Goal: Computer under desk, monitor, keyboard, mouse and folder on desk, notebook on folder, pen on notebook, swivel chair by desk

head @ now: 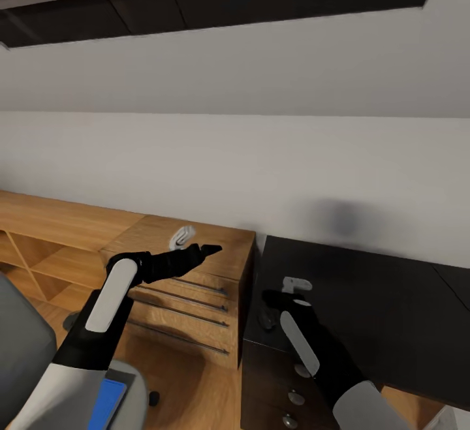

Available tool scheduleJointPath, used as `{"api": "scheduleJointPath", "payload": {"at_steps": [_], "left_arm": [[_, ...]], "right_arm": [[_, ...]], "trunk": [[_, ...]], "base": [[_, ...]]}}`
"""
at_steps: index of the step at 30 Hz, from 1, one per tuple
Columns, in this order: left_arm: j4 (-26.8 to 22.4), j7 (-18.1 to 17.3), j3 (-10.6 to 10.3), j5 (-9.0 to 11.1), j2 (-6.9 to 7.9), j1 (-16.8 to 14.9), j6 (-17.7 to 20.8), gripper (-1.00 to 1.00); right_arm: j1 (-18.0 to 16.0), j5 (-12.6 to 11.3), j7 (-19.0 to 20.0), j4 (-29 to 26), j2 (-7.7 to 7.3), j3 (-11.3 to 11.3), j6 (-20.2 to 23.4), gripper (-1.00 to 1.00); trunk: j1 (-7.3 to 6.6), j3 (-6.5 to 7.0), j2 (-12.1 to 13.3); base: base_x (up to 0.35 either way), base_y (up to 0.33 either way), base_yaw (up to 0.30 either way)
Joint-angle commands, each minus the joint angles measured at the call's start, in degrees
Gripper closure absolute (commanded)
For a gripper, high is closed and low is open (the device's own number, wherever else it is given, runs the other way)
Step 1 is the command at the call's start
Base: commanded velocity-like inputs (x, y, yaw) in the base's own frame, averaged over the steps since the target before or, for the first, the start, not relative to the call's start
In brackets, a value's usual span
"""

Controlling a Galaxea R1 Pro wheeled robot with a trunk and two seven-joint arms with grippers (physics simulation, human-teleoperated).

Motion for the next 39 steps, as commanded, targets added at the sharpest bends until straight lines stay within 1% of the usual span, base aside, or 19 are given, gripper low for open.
{"api": "scheduleJointPath", "payload": {"at_steps": [1,3,4,5,6,9,10,13,28,39], "left_arm": [[-0.4,0.6,-0.8,0.4,0.06,0.0,0.0,-1.0],[-1.5,0.7,-3.0,0.4,0.08,0.0,-0.6,-1.0],[-3.2,0.5,-6.4,0.4,0.22,0.0,-4.2,-1.0],[-3.6,0.5,-7.0,0.4,0.28,0.0,-5.0,-1.0],[-4.2,0.5,-8.1,0.4,0.39,0.0,-6.3,-1.0],[-4.8,0.5,-9.6,0.4,0.5,0.0,-7.9,-1.0],[-5.1,0.7,-10.6,0.4,0.59,0.0,-9.0,-1.0],[-5.0,0.8,-10.6,0.5,0.54,0.0,-9.0,-1.0],[-4.9,0.8,-10.8,0.6,0.46,0.0,-9.0,-1.0],[-4.8,0.8,-11.0,0.7,0.36,0.0,-9.0,-1.0]], "right_arm": [[0.3,-0.6,-0.6,-0.8,-0.12,0.1,0.2,-1.0],[1.1,-0.7,-0.7,-2.4,-0.27,0.1,0.5,-1.0],[1.5,-0.9,-0.7,-3.4,-0.35,-0.1,0.7,-1.0],[1.5,-1.0,-0.7,-3.5,-0.36,-0.1,0.7,-1.0],[1.6,-1.0,-0.7,-3.6,-0.36,-0.2,0.7,-1.0],[1.6,-1.0,-0.7,-3.7,-0.37,-0.2,0.7,-1.0],[1.6,-0.9,-1.0,-3.8,-0.44,-0.9,0.5,-1.0],[1.6,-0.9,-1.1,-3.8,-0.43,-1.9,0.3,-1.0],[1.6,-0.9,-1.1,-3.7,-0.38,-2.1,0.3,-1.0],[1.6,-0.9,-1.1,-3.7,-0.45,-2.2,0.2,-1.0]], "trunk": [[0.0,-0.07,0.0],[0.0,-0.07,0.0],[0.0,-0.07,0.0],[0.0,-0.07,0.0],[0.0,-0.07,0.0],[0.0,-0.07,0.0],[0.0,-0.07,0.0],[0.0,-0.07,0.0],[0.0,-0.58,0.0],[0.0,-0.68,0.0]], "base": [[0.0,0.0,0.0],[0.0,0.0,0.0],[0.0,0.0,-0.022],[0.0,0.0,-0.03],[0.0,0.0,-0.03],[0.0,0.0,-0.018],[-0.145,-0.15,-0.044],[-0.145,-0.154,-0.217],[-0.008,-0.01,-0.263],[0.0,0.0,-0.044]]}}
